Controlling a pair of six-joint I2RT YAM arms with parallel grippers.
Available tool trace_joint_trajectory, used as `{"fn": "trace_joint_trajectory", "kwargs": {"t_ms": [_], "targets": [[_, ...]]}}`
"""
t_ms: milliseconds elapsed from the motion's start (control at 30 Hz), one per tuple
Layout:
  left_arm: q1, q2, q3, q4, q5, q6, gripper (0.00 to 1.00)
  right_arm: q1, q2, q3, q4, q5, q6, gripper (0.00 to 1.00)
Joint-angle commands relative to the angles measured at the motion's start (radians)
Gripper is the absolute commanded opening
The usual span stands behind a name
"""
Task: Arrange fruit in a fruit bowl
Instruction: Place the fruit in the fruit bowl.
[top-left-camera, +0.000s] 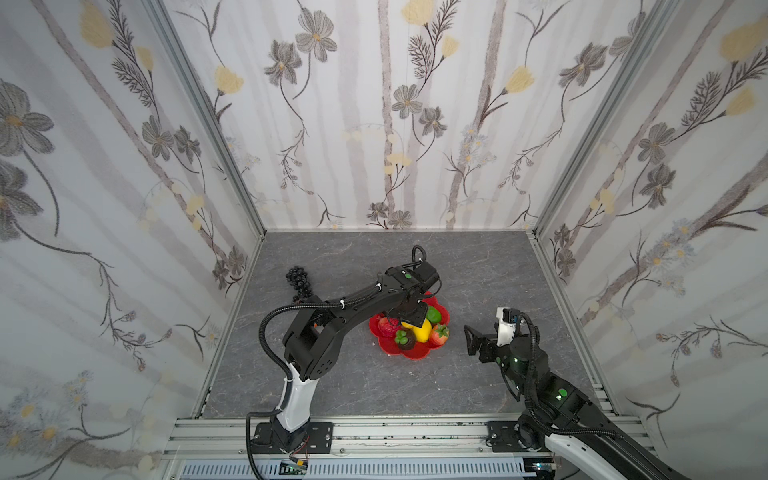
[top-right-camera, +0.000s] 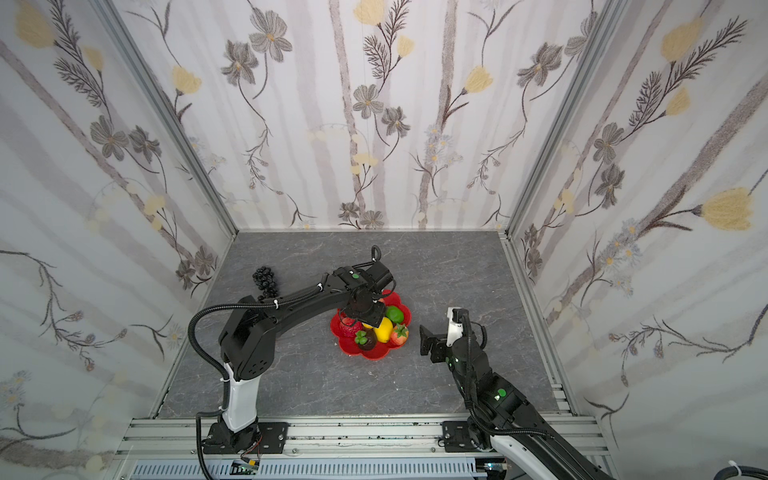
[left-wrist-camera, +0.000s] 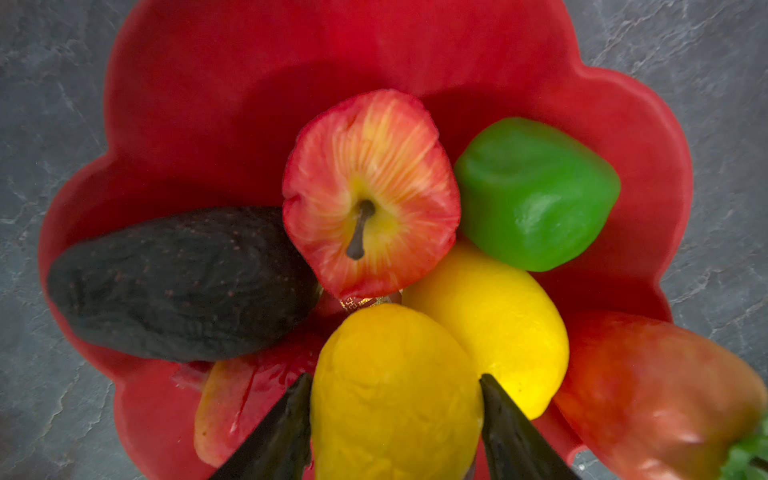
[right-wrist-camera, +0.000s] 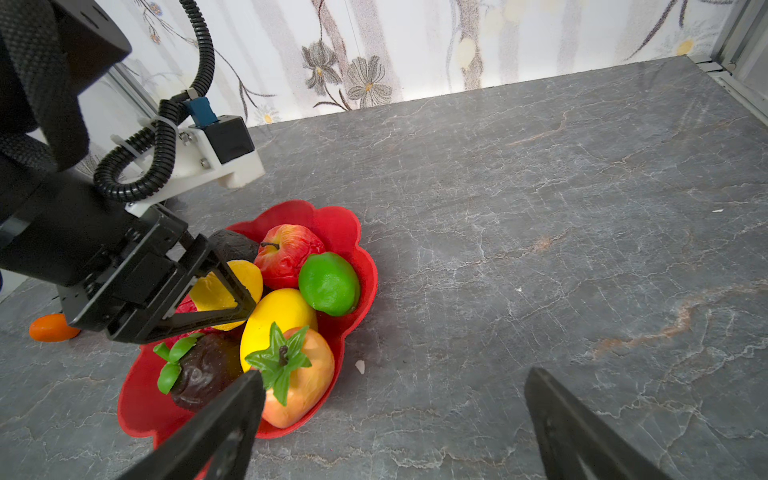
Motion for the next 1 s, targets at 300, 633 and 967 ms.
{"fn": "trace_joint_trajectory", "kwargs": {"t_ms": [300, 633, 967], "targets": [[0.001, -0.028, -0.008, -0.028, -0.019, -0.004, 0.61, 0.000, 0.010, -0.003, 0.025, 0.014, -0.004, 0.98], [0.001, -0.018, 0.002, -0.039, -0.022, 0.000, 0.71, 0.000, 0.012, -0.003, 0.025, 0.014, -0.003, 0.98], [0.002, -0.080, -0.023, -0.012, -0.041, -0.011, 0.77, 0.000, 0.009, -0.003, 0.024, 0.014, -0.003, 0.98]]}}
